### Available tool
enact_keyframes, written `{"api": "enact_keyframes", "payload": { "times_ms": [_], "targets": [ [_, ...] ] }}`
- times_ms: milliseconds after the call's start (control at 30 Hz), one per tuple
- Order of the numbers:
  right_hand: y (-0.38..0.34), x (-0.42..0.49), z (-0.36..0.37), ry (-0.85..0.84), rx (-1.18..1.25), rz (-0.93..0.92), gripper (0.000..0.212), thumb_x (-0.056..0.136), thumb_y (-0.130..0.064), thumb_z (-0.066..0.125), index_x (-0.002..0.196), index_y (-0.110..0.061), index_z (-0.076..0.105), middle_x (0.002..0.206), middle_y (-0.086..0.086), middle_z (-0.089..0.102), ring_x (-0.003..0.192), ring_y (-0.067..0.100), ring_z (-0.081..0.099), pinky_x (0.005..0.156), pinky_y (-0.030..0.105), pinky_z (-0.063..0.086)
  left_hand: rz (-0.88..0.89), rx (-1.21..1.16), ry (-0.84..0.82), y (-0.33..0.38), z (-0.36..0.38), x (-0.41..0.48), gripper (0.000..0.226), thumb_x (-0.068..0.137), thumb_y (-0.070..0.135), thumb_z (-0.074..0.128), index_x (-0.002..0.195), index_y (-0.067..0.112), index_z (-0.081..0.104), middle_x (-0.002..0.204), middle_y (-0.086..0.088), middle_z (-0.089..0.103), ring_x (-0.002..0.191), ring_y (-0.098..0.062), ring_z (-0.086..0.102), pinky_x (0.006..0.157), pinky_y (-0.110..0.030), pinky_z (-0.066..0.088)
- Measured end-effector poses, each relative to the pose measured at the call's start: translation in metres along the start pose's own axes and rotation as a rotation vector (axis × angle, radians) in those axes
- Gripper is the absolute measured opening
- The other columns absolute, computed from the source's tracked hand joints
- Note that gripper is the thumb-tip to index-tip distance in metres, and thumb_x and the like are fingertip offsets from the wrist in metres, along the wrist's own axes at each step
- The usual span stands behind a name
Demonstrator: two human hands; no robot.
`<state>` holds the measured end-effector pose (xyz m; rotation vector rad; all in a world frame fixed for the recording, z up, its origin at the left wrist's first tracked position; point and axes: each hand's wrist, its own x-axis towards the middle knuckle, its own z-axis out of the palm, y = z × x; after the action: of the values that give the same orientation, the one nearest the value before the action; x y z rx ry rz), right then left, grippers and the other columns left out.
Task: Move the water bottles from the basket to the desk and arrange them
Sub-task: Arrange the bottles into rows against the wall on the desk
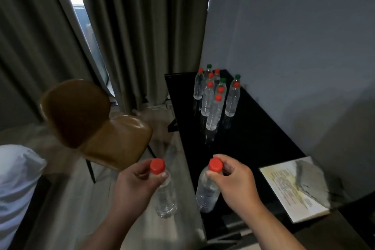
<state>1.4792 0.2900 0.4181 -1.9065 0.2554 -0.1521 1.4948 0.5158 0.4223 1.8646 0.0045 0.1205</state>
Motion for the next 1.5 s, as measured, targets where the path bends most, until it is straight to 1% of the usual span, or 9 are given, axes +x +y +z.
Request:
{"api": "enact_keyframes", "payload": {
  "times_ms": [67, 367, 467, 533, 667, 900, 1200, 1333, 1500],
  "targets": [
    [-0.005, 0.018, 0.004, 0.012, -0.003, 0.014, 0.038, 0.075, -0.015, 0.08, 0.084, -0.047, 0.063, 0.085, -0.024, 0.07, 0.087, -0.014, 0.062, 0.076, 0.009, 0.044, 0.005, -0.029, -0.013, 0.001, 0.001, 0.023, 0.026, 0.071, 0.005, 0.081, 0.084, 0.027, 0.074, 0.078, 0.008, 0.075, 0.072, 0.0, 0.069, 0.062, -0.008, 0.047],
    [-0.013, 0.097, 0.044, 0.15, -0.052, 0.054, 0.035, 0.074, -0.013, 0.08, 0.087, -0.042, 0.065, 0.088, -0.031, 0.068, 0.085, -0.012, 0.063, 0.073, 0.007, 0.043, 0.069, -0.091, -0.206, -0.019, -0.001, 0.146, 0.029, 0.068, 0.009, 0.083, 0.079, 0.034, 0.074, 0.076, 0.002, 0.074, 0.067, -0.002, 0.066, 0.066, -0.015, 0.05],
    [-0.02, 0.124, 0.064, 0.215, -0.095, 0.078, 0.017, 0.074, -0.012, 0.078, 0.082, -0.025, 0.071, 0.092, -0.01, 0.069, 0.082, 0.004, 0.064, 0.066, 0.011, 0.045, 0.115, -0.086, -0.267, -0.024, -0.008, 0.195, 0.026, 0.066, 0.014, 0.082, 0.075, 0.037, 0.073, 0.075, 0.0, 0.073, 0.063, 0.001, 0.062, 0.063, -0.014, 0.047],
    [-0.029, 0.142, 0.076, 0.269, -0.114, 0.078, 0.021, 0.073, -0.008, 0.076, 0.09, -0.013, 0.064, 0.091, 0.005, 0.067, 0.074, 0.012, 0.063, 0.063, 0.016, 0.047, 0.099, -0.106, -0.324, -0.029, -0.01, 0.227, 0.033, 0.068, 0.005, 0.082, 0.074, 0.036, 0.073, 0.077, 0.0, 0.073, 0.064, 0.002, 0.062, 0.063, -0.012, 0.047],
    [-0.039, 0.17, 0.095, 0.374, -0.105, 0.119, 0.033, 0.074, -0.007, 0.077, 0.094, -0.028, 0.06, 0.073, -0.003, 0.066, 0.064, 0.0, 0.057, 0.065, 0.01, 0.046, 0.083, -0.15, -0.419, -0.04, -0.006, 0.278, 0.041, 0.067, 0.004, 0.082, 0.076, 0.044, 0.074, 0.08, 0.006, 0.075, 0.069, 0.0, 0.066, 0.067, -0.015, 0.05],
    [-0.03, 0.18, 0.086, 0.48, -0.138, 0.237, 0.021, 0.078, -0.018, 0.078, 0.088, -0.033, 0.069, 0.085, -0.006, 0.07, 0.08, 0.006, 0.067, 0.073, 0.023, 0.055, 0.107, -0.115, -0.592, -0.049, 0.035, 0.326, 0.052, 0.07, 0.0, 0.08, 0.071, 0.051, 0.07, 0.075, 0.016, 0.073, 0.066, 0.004, 0.064, 0.067, -0.013, 0.051],
    [0.019, 0.191, 0.037, 0.62, -0.109, 0.362, 0.033, 0.076, -0.017, 0.08, 0.088, -0.043, 0.064, 0.085, -0.015, 0.07, 0.083, -0.005, 0.065, 0.073, 0.017, 0.051, 0.183, 0.059, -0.831, -0.042, 0.13, 0.347, 0.02, 0.071, 0.017, 0.081, 0.082, 0.03, 0.07, 0.08, 0.014, 0.07, 0.073, -0.003, 0.064, 0.068, -0.021, 0.049],
    [0.048, 0.203, 0.007, 0.641, -0.102, 0.378, 0.034, 0.077, -0.019, 0.08, 0.101, -0.038, 0.065, 0.09, -0.015, 0.069, 0.086, -0.007, 0.063, 0.074, 0.015, 0.051, 0.213, 0.134, -0.916, -0.036, 0.182, 0.351, 0.023, 0.073, 0.014, 0.079, 0.085, 0.031, 0.068, 0.081, 0.011, 0.069, 0.074, -0.002, 0.064, 0.068, -0.016, 0.047],
    [0.072, 0.217, -0.028, 0.668, -0.184, 0.392, 0.034, 0.077, -0.02, 0.08, 0.086, -0.045, 0.059, 0.087, -0.018, 0.066, 0.084, -0.009, 0.061, 0.07, 0.009, 0.047, 0.214, 0.122, -0.943, -0.029, 0.242, 0.342, 0.025, 0.074, 0.013, 0.078, 0.083, 0.033, 0.065, 0.08, 0.007, 0.067, 0.077, 0.002, 0.062, 0.067, -0.012, 0.044]
  ]
}}
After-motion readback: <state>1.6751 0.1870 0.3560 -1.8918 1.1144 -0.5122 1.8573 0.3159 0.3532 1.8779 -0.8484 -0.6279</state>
